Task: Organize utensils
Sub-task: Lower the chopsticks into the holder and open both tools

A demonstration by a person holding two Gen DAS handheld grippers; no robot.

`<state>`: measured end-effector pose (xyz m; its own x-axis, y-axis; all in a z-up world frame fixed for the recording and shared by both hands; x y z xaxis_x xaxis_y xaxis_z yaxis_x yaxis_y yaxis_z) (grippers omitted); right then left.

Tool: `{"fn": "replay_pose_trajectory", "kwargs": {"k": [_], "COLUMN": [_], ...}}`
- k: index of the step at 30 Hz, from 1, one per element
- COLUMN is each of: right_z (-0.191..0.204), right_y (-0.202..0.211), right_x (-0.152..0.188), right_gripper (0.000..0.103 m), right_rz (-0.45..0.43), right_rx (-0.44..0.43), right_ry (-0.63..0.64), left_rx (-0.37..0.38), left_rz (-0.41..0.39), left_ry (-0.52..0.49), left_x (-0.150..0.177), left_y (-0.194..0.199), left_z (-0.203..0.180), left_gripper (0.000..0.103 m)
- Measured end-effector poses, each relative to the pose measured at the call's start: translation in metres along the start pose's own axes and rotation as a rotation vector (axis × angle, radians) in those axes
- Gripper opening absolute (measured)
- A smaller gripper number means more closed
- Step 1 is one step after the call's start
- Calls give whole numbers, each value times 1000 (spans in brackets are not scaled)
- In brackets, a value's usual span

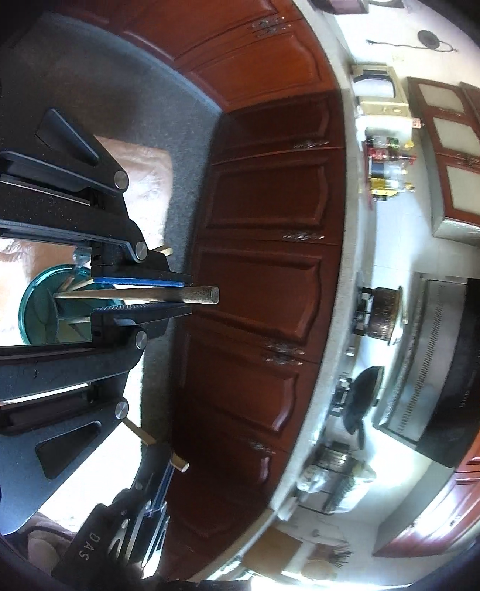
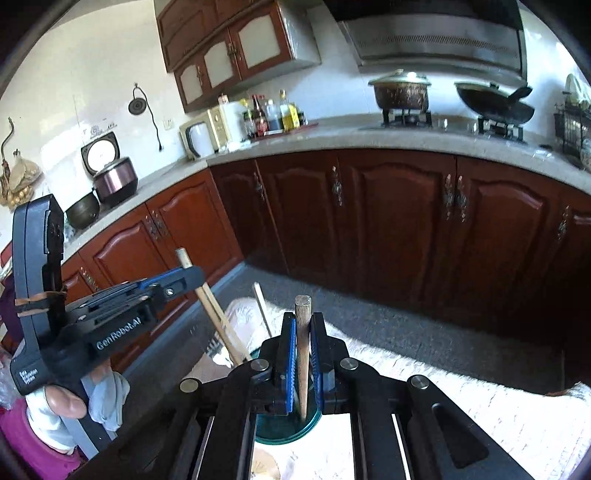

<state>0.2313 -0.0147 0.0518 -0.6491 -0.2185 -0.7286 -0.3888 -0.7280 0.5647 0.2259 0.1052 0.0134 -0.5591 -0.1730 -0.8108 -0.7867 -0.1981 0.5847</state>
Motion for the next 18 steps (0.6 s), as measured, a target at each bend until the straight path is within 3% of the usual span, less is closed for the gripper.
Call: {"fn": "replay_pose_trajectory", "kwargs": {"k": [14,18], "right_z": [-24,-27], "right_y": [-26,-22], "right_x": [22,27], "right_gripper": [7,32], "right_rz": [63,56], "right_rx": [-2,-13], "right_ry": [-84,-106], "left_rx": [-17,-22], "left_rz": [79,90], "left_ry": [-16,-12], "left_x": [23,27], "left_y": [-15,-15], "left_z": [0,1], "left_gripper": [7,7]}}
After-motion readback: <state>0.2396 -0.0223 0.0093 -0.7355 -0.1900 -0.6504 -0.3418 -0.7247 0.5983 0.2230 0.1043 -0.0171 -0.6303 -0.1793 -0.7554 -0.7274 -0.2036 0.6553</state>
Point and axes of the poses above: each gripper's, at about its wrist camera, not at the fingertips, and y roughly against the way its jaws point, z to its left, x to its underside, the point moved 5 cm from there along -y, roughly the way its jaws point, and after that the axes turned 15 degrees about -x, right-handed, at the moved point
